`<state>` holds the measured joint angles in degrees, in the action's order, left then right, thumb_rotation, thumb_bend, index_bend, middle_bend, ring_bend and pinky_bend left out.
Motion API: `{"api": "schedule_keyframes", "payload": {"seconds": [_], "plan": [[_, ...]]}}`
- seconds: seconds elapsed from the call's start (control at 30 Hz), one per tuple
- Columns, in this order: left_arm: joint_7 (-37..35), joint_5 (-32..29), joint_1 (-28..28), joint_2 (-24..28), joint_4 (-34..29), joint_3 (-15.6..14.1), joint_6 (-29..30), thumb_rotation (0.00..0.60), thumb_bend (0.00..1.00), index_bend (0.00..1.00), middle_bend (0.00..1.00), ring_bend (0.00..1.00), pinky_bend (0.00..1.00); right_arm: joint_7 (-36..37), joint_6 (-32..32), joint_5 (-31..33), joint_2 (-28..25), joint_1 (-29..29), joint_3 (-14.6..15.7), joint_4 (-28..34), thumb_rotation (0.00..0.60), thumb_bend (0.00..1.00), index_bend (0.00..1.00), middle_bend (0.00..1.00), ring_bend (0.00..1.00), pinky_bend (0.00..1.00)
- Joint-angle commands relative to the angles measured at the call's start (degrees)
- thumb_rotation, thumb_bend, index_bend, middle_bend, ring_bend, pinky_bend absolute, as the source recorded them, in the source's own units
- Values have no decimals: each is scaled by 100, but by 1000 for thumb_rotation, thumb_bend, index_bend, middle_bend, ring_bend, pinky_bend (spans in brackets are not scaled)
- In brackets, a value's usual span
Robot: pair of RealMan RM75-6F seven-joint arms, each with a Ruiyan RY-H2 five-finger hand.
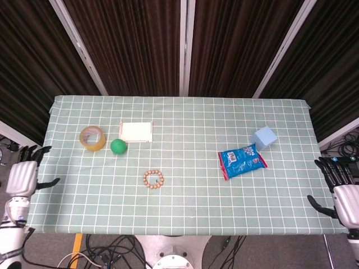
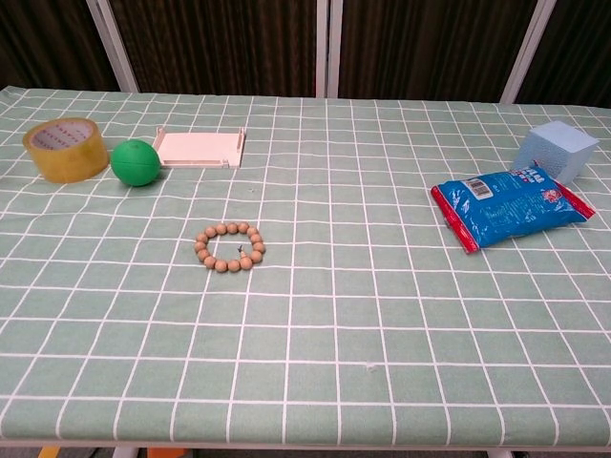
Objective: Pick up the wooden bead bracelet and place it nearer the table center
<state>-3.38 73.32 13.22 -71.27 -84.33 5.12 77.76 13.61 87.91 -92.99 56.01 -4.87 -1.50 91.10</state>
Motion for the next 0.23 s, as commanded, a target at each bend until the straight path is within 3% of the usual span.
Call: {"api": "schedule_keyframes", "payload": {"seconds": [0.03, 0.23], "plan": [[-255, -5, -397, 178, -184, -238, 259, 600, 0, 182, 229, 69, 46, -124, -16, 28, 40, -10, -19, 23, 600, 186, 0, 56, 0, 0], [-269, 253, -878, 203, -437, -464, 797, 600, 0, 183, 230, 69, 45, -352, -33, 35, 151, -14, -23, 106, 600, 184, 0, 56, 0, 0]]}}
